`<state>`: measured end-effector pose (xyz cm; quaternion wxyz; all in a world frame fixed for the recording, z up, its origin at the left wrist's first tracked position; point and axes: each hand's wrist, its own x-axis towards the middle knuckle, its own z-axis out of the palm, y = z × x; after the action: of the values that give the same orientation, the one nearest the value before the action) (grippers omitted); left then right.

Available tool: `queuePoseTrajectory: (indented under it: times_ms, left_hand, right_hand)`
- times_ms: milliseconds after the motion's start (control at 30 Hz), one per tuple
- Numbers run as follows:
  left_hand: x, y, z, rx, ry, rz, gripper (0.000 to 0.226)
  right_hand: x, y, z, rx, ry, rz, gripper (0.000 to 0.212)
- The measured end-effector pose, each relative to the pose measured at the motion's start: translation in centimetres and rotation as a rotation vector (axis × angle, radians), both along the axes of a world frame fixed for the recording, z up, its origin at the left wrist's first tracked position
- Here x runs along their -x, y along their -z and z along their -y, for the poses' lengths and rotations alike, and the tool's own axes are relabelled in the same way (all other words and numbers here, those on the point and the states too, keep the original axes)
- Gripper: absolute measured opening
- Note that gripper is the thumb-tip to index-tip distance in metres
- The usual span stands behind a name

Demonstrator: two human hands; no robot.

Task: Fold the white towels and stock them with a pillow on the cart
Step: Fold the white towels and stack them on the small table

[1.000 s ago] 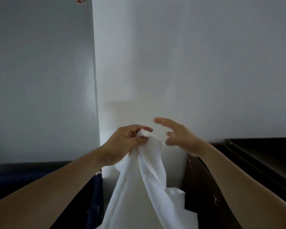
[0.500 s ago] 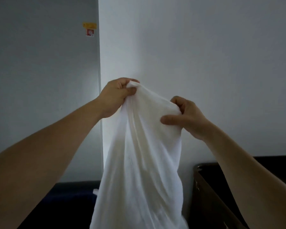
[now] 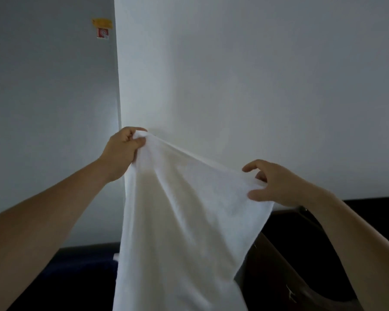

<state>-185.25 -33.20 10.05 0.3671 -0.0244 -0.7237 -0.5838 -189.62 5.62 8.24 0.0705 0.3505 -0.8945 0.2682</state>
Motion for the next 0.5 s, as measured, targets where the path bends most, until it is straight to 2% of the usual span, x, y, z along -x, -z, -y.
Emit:
queuePoseTrajectory:
  times_ms: [67,133,367,500]
  left_hand:
    - [0.2,2.3,0.9,-0.023,-0.077,0.018,0.018]
    - [0.5,4.1,1.5,-0.051,-0.115,0.037,0.015]
    - [0.3,6.6,1.2,-0.045,-0.135,0.036,0.021]
    - [0.1,7.2,1.5,-0.035,-0.124,0.044,0.018]
  right_hand:
    - [-0.1,1.2,-0.7,0.110,-0.068,-0.006,0.054]
    - [-0.1,2.3,-0.6,0.113,-0.101,-0.054,0.053]
    - [0.7,6.1,0.5,-0.126,-0.083,-0.020,0.020]
    - [0.7,7.4,1.1,-0.224,-0.084,0.008,0.015]
